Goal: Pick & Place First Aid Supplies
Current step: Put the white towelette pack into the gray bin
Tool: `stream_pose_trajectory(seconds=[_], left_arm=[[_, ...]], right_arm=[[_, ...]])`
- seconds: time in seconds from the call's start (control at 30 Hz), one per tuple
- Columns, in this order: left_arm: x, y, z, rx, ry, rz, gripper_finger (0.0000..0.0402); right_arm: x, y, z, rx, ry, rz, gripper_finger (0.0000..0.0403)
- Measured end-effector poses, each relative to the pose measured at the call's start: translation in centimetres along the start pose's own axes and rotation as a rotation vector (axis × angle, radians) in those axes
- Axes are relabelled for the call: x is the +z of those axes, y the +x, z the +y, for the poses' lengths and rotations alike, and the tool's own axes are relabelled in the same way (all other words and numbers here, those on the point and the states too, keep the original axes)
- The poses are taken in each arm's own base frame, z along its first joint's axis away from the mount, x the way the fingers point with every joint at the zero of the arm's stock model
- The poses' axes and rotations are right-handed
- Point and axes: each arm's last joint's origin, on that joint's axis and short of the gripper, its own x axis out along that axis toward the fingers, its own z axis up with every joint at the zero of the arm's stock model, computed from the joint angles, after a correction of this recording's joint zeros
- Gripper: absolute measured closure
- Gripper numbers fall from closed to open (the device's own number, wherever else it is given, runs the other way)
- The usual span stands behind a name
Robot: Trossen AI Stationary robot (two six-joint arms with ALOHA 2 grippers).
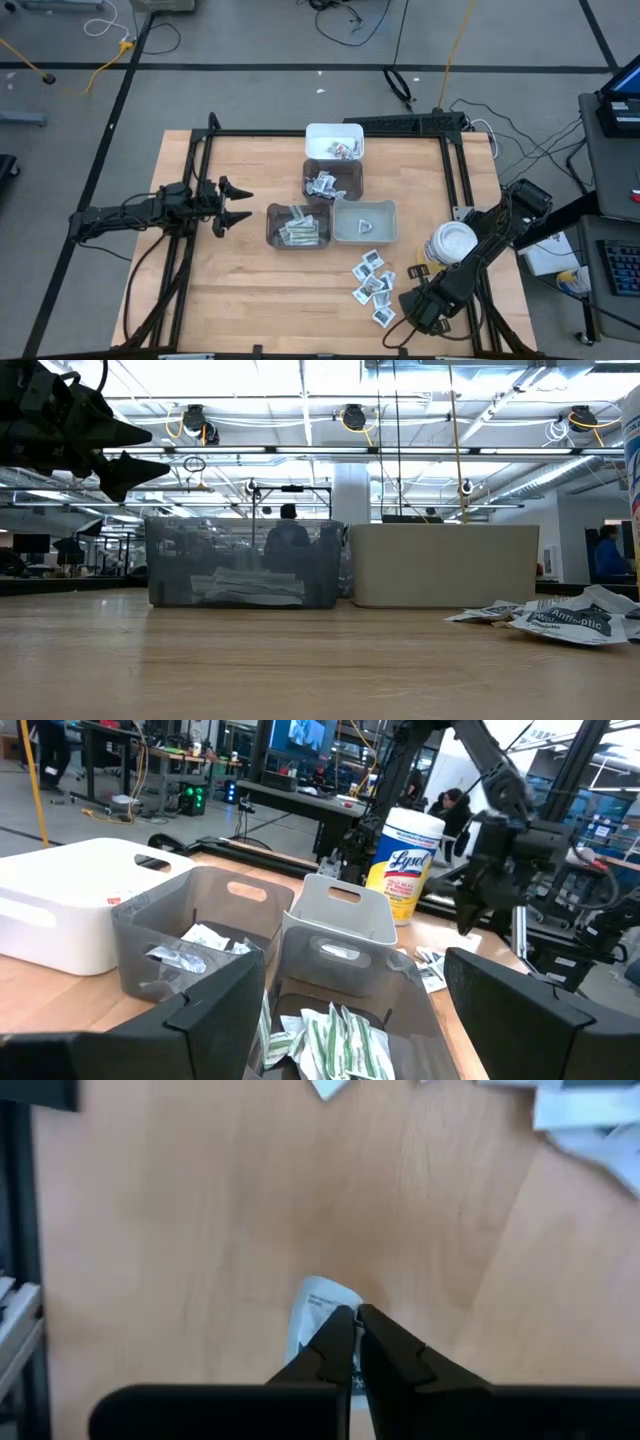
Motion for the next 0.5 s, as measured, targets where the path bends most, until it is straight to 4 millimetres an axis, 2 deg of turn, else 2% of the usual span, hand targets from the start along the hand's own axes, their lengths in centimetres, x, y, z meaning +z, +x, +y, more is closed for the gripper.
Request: stream_pose_trajectory(seconds=[0.27,0.5], left_arm=[[0.0,0.0,0.0,0.0,0.0,0.0,0.0091],[0.0,0.0,0.0,0.0,0.0,0.0,0.0091]], right_arm=[[2.4,-4.7,0.9,0.082,-0.007,0.007,0.0401],[4.0,-8.7,1.8,0.151,-0.003,-0.06,0.0402]])
